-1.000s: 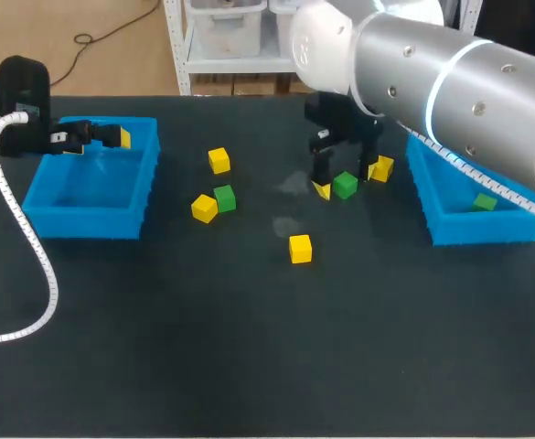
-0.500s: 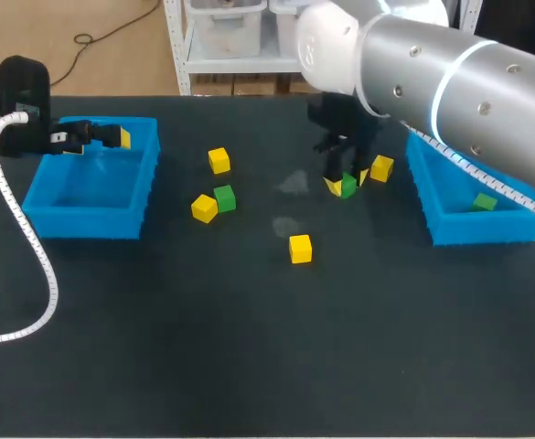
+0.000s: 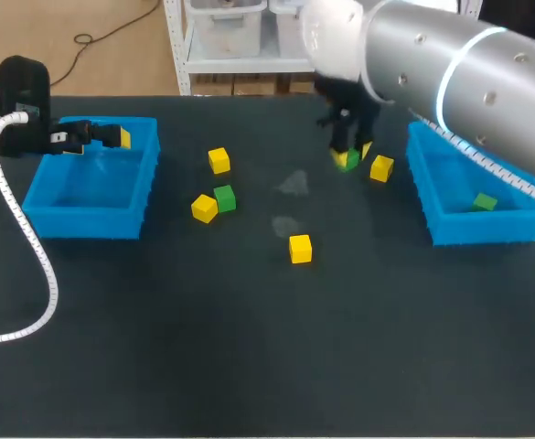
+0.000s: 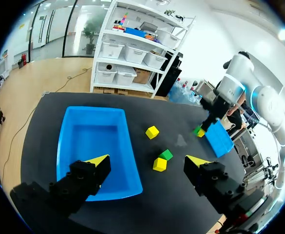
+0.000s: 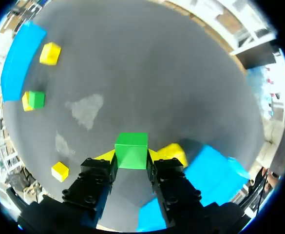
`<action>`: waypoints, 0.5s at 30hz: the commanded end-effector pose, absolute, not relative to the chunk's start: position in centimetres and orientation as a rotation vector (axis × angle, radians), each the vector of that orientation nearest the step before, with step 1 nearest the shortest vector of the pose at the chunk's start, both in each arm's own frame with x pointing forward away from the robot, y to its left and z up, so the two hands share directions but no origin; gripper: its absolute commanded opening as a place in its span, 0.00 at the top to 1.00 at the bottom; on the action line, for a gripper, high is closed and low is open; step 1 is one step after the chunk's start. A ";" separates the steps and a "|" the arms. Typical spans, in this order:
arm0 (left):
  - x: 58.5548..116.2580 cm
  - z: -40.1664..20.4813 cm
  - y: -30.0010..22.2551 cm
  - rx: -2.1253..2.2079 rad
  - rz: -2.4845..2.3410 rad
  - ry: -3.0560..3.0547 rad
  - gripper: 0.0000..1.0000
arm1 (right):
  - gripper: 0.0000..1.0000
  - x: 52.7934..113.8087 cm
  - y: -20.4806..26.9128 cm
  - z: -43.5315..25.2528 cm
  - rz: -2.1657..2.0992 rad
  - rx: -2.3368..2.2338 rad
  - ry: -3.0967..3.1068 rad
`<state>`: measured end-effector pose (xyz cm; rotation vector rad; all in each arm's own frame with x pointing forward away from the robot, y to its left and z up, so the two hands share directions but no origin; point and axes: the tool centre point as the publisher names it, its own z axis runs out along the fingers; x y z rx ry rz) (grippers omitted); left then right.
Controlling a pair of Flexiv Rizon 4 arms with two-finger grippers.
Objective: Put the green cubes in the right bin and the yellow cubes in the left bin.
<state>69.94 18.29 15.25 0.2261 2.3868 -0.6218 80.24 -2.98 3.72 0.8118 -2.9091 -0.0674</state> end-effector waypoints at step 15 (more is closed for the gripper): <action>69.9 15.1 18.5 0.231 -0.634 2.377 0.00 | 1.00 76.4 -15.3 11.6 -0.061 0.236 -3.326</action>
